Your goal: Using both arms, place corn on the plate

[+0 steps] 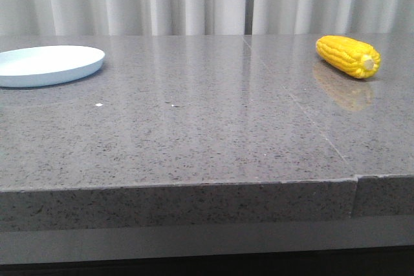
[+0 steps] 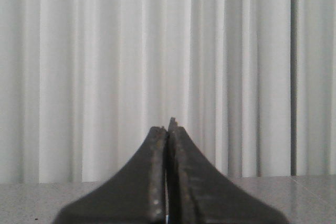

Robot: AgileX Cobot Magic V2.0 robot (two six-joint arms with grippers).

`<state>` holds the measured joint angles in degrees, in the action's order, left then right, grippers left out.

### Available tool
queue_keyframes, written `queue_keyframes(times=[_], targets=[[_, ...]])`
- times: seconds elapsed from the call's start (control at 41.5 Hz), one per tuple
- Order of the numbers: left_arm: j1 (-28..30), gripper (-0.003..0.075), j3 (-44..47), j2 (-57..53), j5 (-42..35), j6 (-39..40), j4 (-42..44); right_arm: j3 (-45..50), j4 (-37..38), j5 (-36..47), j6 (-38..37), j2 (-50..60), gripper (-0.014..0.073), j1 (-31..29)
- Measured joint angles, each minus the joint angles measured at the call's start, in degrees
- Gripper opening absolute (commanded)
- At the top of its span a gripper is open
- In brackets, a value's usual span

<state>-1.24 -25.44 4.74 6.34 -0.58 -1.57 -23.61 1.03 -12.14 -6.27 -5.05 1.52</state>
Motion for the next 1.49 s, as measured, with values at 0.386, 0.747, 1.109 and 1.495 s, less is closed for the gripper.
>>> queue_keyframes(times=[0.386,0.747,1.109,1.495], targets=[[0.00,-0.0020,-13.57,20.16,20.79,0.00,1.57,-13.46,0.14,-17.43,0.11,-20.56,-0.0120,0.00],[0.00,-0.0020,-13.57,30.87,23.50,0.00,1.57,-13.46,0.14,-22.31,0.11,-31.03,-0.0114,0.00],[0.00,0.0454,-13.57,35.86,23.38,0.00,2.12,-13.46,0.61,-22.31,0.73,-34.59,0.0568,0.00],[0.00,0.0565,-19.36,44.39,29.32,0.00,3.61,-13.46,0.74,-22.31,1.10,-34.59,0.0604,0.00]])
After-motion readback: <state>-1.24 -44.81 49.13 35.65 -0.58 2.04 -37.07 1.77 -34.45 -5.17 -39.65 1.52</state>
